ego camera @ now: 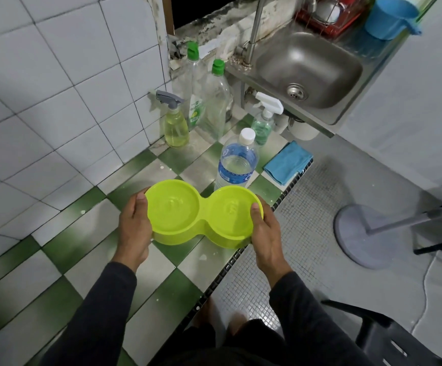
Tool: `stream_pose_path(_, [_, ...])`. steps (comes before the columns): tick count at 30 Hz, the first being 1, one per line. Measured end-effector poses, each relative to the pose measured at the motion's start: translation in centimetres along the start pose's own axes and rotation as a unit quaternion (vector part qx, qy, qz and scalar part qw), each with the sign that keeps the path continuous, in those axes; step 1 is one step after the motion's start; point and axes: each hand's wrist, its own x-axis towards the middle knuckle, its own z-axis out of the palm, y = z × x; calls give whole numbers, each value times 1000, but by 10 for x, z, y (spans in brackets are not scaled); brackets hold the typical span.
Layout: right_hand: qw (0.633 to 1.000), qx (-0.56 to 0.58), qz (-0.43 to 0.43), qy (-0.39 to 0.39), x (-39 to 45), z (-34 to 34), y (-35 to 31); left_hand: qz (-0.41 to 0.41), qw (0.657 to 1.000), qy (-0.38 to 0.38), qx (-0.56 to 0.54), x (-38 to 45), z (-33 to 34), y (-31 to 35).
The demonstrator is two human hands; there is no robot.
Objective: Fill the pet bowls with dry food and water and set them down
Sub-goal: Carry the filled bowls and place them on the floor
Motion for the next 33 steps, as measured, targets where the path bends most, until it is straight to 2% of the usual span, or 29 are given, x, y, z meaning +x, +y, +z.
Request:
stream_pose_path(8, [998, 1, -31, -56, -7, 11, -20, -17, 997, 65, -48, -33, -20, 12])
stream_pose_path(13, [993, 2, -38, -116, -4, 21, -39, -11, 988, 124, -95, -66, -27, 14])
stream_pose_path(17, [985, -2, -66, -158, -2, 30, -53, 3, 970, 185, -160, -93, -26, 19])
stream_pose_path(22, [975, -22, -75, -207, -4, 42, -63, 13, 954, 224, -200, -125, -27, 26])
stream_pose_path(33, [940, -49, -78, -328, -42, 68, -89, 70, 914, 336, -216, -187, -50, 29])
